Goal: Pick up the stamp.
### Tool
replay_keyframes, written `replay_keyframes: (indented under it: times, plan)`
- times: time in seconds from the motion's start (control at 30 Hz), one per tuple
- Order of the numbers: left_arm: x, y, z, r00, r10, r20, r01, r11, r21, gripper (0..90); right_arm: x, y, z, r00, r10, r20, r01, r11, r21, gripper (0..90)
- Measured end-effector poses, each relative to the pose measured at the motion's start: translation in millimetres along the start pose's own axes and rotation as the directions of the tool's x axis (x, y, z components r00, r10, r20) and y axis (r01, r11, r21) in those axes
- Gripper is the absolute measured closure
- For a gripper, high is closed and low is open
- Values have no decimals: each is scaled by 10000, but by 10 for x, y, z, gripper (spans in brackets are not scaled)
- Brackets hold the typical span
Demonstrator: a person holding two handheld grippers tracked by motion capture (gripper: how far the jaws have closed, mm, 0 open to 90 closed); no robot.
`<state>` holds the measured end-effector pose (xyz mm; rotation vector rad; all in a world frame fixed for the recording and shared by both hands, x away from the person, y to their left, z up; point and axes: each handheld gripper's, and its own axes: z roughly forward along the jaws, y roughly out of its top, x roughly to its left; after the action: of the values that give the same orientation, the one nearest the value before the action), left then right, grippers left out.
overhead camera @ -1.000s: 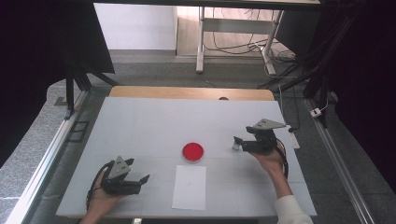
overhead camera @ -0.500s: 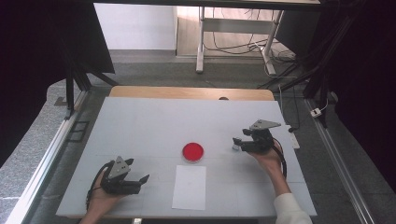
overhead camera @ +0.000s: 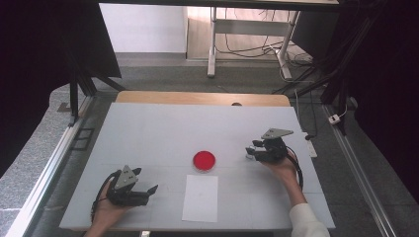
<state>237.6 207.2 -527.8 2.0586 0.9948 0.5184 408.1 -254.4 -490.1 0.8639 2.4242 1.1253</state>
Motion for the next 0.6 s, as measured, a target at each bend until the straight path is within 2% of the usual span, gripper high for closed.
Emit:
replay_keyframes:
  times: [0.6]
  plan:
    - [5, -4, 0, 10000, 7, 7, -7, 10000, 36, 156, -4, -38, 37, 9990, -430, -153, 434, 9988, 220, 707]
